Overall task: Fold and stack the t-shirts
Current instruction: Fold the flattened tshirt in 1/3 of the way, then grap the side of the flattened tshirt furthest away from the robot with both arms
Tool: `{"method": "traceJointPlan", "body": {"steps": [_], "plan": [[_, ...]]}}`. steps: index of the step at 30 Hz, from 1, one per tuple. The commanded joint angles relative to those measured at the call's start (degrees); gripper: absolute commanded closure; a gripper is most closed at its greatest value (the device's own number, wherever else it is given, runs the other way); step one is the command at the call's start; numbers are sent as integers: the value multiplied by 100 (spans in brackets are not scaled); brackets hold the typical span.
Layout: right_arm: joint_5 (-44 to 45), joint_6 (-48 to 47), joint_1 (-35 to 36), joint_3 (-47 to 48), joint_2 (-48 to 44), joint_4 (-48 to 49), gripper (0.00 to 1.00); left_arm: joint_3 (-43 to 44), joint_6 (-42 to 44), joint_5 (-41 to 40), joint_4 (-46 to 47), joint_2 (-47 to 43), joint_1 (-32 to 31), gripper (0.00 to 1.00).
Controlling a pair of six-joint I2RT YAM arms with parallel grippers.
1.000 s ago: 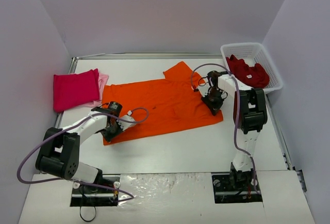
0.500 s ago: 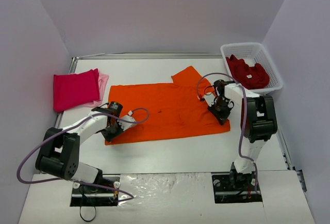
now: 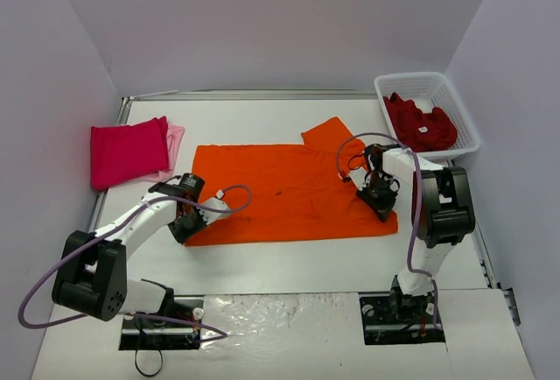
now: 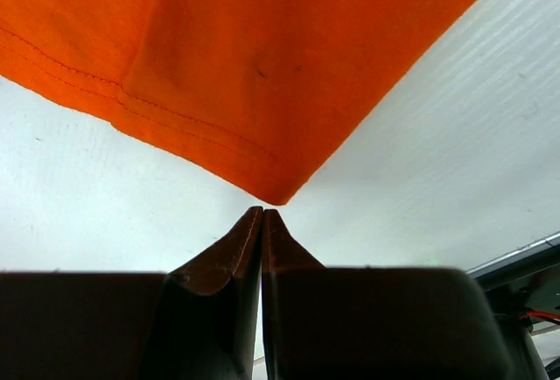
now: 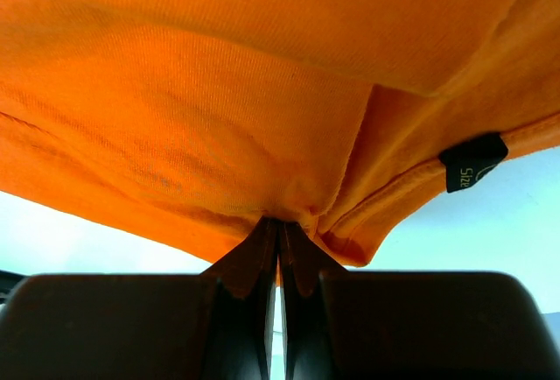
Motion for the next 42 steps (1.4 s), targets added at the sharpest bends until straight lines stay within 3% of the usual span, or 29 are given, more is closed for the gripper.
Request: {"method": "traceJointPlan", "body": {"steps": [1, 4, 12, 18, 22, 27, 31, 34, 42], "plan": [[-88, 69, -44, -140, 68, -304, 100, 186, 147, 120, -321, -193, -26, 98], [-316, 61, -52, 211, -3, -531, 100, 396, 164, 50, -435, -202, -26, 98], [-1432, -10, -52, 1458, -258, -1454, 86, 1556, 138, -161, -1278, -430, -26, 97], [-1802, -80, -52, 2522, -328, -2193, 77, 2901, 112, -204, -1798, -545, -26, 84], [-1820, -19, -52, 3382, -267, -2124, 69, 3175, -90, -477, -1264, -571, -8, 71], [-1680, 490, -44, 4025, 58, -1413, 63, 3096, -670, -600, 353, -274, 185, 55], [-1364, 746, -44, 4763, 759, -805, 59, 3630, -1160, -118, 1075, 830, 466, 55], [-1381, 939, -35, 5789, 1365, -778, 58, 4491, -1582, 575, 1234, 1849, 817, 55], [-1223, 756, -52, 6391, 2308, -778, 58, 6987, -2190, 2140, 444, 4575, 1687, 63]]}}
